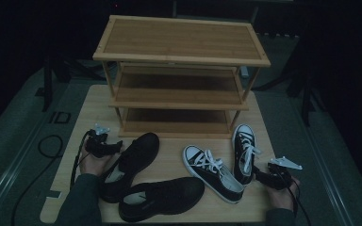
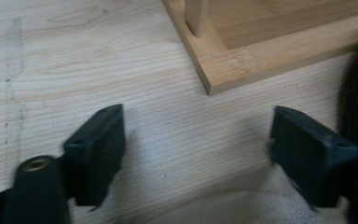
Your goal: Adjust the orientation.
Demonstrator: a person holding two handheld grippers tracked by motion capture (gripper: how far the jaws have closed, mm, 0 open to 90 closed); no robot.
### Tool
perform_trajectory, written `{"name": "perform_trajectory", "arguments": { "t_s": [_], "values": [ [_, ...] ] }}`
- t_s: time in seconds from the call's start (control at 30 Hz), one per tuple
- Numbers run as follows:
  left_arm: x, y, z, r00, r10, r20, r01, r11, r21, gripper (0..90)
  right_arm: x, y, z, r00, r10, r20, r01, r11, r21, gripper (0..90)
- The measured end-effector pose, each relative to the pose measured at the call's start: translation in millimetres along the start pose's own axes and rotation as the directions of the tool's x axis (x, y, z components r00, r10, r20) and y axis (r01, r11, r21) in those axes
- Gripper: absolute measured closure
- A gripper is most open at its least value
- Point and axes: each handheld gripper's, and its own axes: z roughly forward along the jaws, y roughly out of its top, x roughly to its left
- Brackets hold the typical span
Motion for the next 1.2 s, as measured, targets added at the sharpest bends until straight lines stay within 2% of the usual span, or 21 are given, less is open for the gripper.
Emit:
{"name": "perform_trajectory", "arguments": {
  "t_s": [0.1, 0.2, 0.27, 0.43, 0.57, 0.6, 0.67, 0.7, 0.73, 0.93, 1.1, 1.2],
  "values": [
    [-0.2, -1.6, -3.9, 0.9998, -0.015, -0.014, 0.015, 0.9999, 0.000, 28.0, -0.3, -0.1, 0.0, 1.0000, -0.002, -0.002, 0.002, 1.000, 0.000, 32.2],
    [0.6, -3.2, -9.1, 0.9998, -0.013, -0.012, 0.013, 0.9999, 0.009, 41.8, -0.4, -0.2, -0.2, 1.0000, -0.002, -0.002, 0.002, 1.000, -0.001, 32.4],
    [1.0, -4.2, -12.2, 1.0000, -0.007, -0.005, 0.007, 0.9998, 0.020, 45.0, -0.4, -0.3, -0.4, 1.0000, -0.001, -0.003, 0.001, 1.000, -0.001, 32.6],
    [3.0, -3.4, -20.6, 0.9994, -0.001, 0.036, -0.001, 0.9991, 0.042, 48.5, 0.1, -0.5, -0.6, 1.0000, 0.001, -0.001, -0.001, 1.000, -0.001, 32.7],
    [2.5, -0.8, -27.4, 0.9986, 0.013, 0.051, -0.016, 0.9985, 0.053, 51.3, -0.2, -1.3, -1.5, 0.9999, -0.007, -0.008, 0.007, 1.000, 0.000, 32.7],
    [1.1, 1.3, -34.3, 0.9966, 0.026, 0.078, -0.030, 0.9979, 0.058, 51.9, 0.0, -2.0, -2.1, 0.9999, -0.009, -0.011, 0.009, 1.000, -0.001, 32.7],
    [-0.8, 2.5, -40.2, 0.9958, 0.055, 0.073, -0.060, 0.9960, 0.066, 52.0, 0.1, -2.2, -2.5, 0.9999, -0.008, -0.012, 0.008, 1.000, 0.000, 32.7],
    [-0.8, 2.5, -40.2, 0.9958, 0.055, 0.073, -0.060, 0.9960, 0.066, 52.4, 0.1, -2.2, -2.5, 0.9999, -0.008, -0.012, 0.008, 1.000, 0.000, 32.7],
    [-0.7, 3.4, -49.9, 0.9935, 0.078, 0.083, -0.084, 0.9941, 0.069, 53.4, 0.1, -2.2, -2.5, 0.9999, -0.007, -0.012, 0.007, 1.000, 0.001, 32.6],
    [1.0, 10.6, -77.3, 0.9877, 0.104, 0.116, -0.113, 0.9908, 0.074, 55.8, 0.5, -2.4, -2.8, 1.0000, -0.004, -0.009, 0.004, 1.000, 0.001, 32.6],
    [-2.5, 19.6, -98.1, 0.9762, 0.126, 0.177, -0.137, 0.9893, 0.050, 55.9, 0.7, -2.6, -3.0, 1.0000, -0.003, -0.008, 0.003, 1.000, 0.001, 32.5],
    [-7.3, 24.0, -104.1, 0.9736, 0.148, 0.174, -0.157, 0.9868, 0.040, 53.4, 0.6, -2.8, -3.2, 0.9999, -0.003, -0.010, 0.003, 1.000, 0.000, 32.5]
  ]
}}
